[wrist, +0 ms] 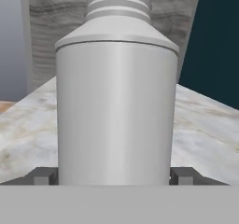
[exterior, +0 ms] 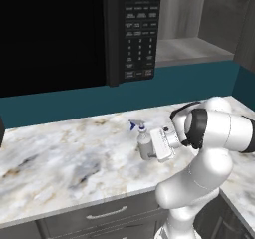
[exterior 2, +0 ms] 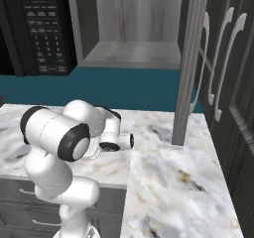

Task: Move the cutting board and knife to the sink. Then move spray from the cabinet to the counter.

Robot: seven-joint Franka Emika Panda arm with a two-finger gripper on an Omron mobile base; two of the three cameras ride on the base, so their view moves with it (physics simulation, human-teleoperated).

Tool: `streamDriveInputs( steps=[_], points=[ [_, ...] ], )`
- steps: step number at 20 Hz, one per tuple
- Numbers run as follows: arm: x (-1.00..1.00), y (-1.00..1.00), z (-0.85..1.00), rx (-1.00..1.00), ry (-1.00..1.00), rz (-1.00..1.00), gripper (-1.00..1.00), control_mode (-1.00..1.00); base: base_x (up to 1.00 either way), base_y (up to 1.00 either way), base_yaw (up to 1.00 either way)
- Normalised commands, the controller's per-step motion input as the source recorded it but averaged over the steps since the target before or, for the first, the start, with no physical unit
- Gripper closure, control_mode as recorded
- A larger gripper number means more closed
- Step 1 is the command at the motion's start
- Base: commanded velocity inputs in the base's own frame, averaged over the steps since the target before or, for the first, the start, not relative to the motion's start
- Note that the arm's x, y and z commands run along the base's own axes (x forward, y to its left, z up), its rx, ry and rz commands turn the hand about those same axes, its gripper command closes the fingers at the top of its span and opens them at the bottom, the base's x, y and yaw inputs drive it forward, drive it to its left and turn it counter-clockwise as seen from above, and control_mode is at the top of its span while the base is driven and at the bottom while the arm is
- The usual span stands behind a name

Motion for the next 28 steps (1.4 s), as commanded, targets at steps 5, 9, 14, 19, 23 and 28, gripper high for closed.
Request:
streamDriveInputs(
  steps=[5,9,14,19,23,28],
  points=[
    [0.00,-0.16,-0.26,0.05,0.00,0.00,1.00,-1.00,0.00,0.00,0.00],
    [0.00,-0.12,-0.25,0.04,0.00,0.00,1.00,-1.00,0.00,0.00,0.00],
    [0.00,-0.09,-0.26,0.02,0.00,0.00,1.00,-1.00,0.00,0.00,0.00],
    [0.00,-0.02,-0.19,0.00,0.00,0.00,-1.00,-1.00,0.00,0.00,0.00],
    [0.00,-0.04,-0.16,0.00,0.00,0.00,-1.00,-1.00,0.00,0.00,0.00],
    [0.00,-0.04,-0.17,0.00,0.00,0.00,-1.00,-1.00,0.00,0.00,0.00]
  ],
)
